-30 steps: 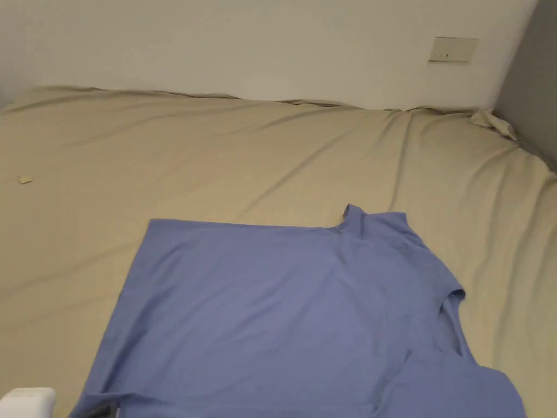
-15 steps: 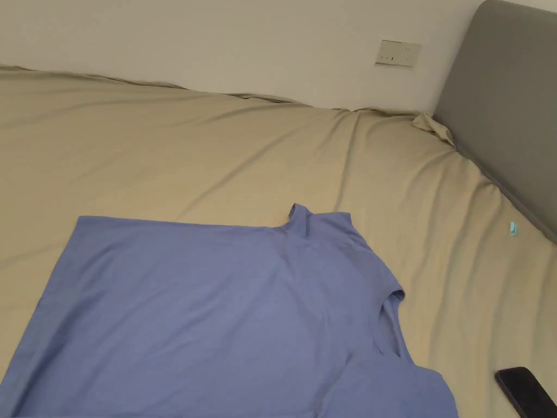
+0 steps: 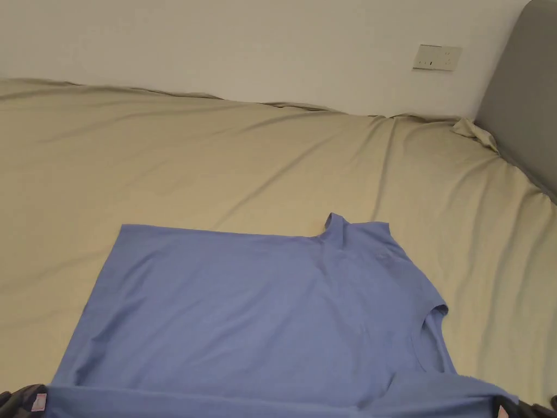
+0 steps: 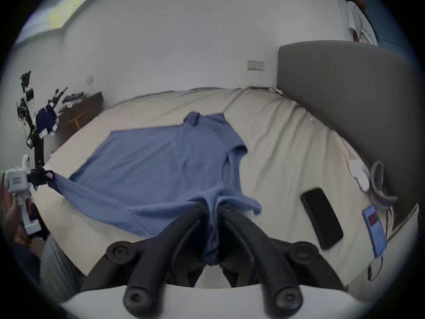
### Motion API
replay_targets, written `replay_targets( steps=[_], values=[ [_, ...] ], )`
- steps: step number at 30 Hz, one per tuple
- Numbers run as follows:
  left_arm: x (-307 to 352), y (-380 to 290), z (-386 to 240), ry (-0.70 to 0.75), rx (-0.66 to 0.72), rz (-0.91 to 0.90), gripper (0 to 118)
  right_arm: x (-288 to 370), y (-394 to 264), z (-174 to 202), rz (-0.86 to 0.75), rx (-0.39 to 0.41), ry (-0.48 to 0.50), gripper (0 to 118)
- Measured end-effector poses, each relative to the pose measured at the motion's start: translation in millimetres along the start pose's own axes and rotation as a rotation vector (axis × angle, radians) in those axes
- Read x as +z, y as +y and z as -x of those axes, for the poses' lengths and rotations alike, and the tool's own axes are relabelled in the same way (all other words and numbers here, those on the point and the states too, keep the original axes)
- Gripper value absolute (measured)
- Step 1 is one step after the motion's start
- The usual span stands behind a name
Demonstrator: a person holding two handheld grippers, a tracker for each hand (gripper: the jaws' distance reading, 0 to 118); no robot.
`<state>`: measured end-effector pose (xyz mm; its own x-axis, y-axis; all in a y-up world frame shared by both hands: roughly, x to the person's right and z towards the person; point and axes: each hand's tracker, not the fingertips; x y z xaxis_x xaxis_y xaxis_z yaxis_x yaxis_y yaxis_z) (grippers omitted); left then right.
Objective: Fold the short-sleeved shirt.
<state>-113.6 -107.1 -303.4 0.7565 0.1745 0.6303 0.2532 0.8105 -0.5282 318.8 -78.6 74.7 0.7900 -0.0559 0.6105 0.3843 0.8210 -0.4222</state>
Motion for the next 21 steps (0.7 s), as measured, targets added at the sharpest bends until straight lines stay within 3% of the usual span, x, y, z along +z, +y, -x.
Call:
replay_targets(
  steps=[7,13,14,15,16,17,18,20,21],
  values=[
    [-54,67,9,-0.018,-0.047,0.003,1,-75,68,-9,-0.043,0.097,0.029,8],
    [-118,90,10,-0.003,-0.072,0.067,1,-160,78,-23,0.116,0.064,0.005,8],
    [-126,88,10,0.014,-0.072,0.075,1,-169,74,-23,0.128,0.062,-0.017,11],
    [-134,85,11,-0.001,-0.069,0.127,1,-175,70,-24,0.127,0.054,-0.009,22],
    [-140,82,11,0.002,-0.068,0.140,6,-181,65,-25,0.153,0.025,-0.005,40],
    [-143,77,11,0.028,-0.059,0.137,26,-181,62,-25,0.164,0.003,-0.013,80],
    [-142,74,12,0.040,-0.057,0.146,46,-178,60,-25,0.148,-0.010,-0.022,97],
    [-128,70,15,0.061,-0.013,0.117,91,-156,57,-23,0.061,-0.038,-0.017,99],
    [-118,69,17,0.061,0.021,0.099,91,-141,56,-21,-0.002,-0.034,-0.007,99]
  ],
)
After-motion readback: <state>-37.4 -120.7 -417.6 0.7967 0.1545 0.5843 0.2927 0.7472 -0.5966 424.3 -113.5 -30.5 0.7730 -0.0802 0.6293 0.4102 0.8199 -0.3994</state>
